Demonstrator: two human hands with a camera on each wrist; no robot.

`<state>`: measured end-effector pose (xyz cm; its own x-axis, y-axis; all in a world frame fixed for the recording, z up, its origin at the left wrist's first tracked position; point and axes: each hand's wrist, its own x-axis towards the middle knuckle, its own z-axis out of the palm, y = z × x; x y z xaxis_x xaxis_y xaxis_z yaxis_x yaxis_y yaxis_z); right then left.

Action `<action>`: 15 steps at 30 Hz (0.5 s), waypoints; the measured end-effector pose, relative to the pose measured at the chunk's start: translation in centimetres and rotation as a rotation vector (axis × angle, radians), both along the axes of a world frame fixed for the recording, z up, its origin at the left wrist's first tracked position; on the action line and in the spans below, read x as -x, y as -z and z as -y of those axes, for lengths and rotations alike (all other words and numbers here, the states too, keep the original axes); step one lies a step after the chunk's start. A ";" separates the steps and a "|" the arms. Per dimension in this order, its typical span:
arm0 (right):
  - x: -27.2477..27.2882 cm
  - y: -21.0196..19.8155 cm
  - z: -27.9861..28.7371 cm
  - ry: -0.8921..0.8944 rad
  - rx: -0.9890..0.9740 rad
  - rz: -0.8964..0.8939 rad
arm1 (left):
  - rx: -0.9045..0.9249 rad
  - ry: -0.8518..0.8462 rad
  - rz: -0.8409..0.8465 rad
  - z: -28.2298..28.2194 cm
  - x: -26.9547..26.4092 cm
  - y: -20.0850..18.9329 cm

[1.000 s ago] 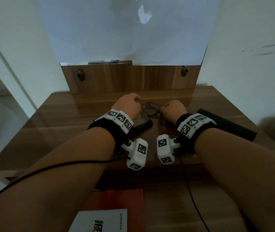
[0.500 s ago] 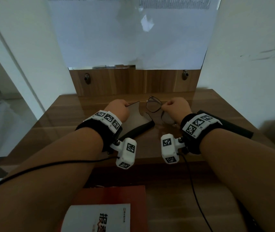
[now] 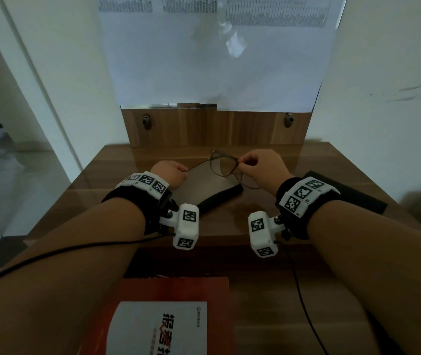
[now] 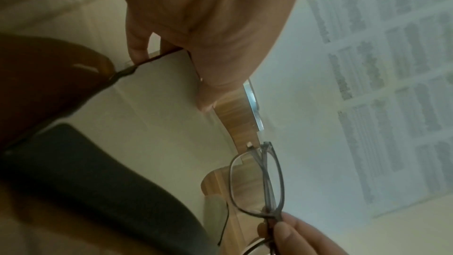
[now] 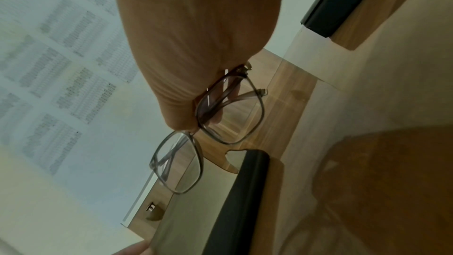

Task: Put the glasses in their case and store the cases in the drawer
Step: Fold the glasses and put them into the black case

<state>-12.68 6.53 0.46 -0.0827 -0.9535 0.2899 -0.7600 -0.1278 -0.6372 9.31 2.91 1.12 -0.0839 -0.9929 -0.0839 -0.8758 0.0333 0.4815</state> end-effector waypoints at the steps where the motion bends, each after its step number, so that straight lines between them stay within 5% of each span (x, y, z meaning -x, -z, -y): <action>1: -0.2 -0.1 -0.1 -0.025 -0.002 -0.017 | -0.010 -0.001 -0.007 -0.1 -0.2 0.0; 8: -1.1 -0.9 -1.1 -0.205 -0.024 -0.171 | -0.067 0.052 -0.021 -0.1 -0.4 -0.1; 15: -2.0 -1.2 -1.4 -0.322 -0.068 -0.341 | -0.158 0.045 -0.278 0.5 -0.5 -0.2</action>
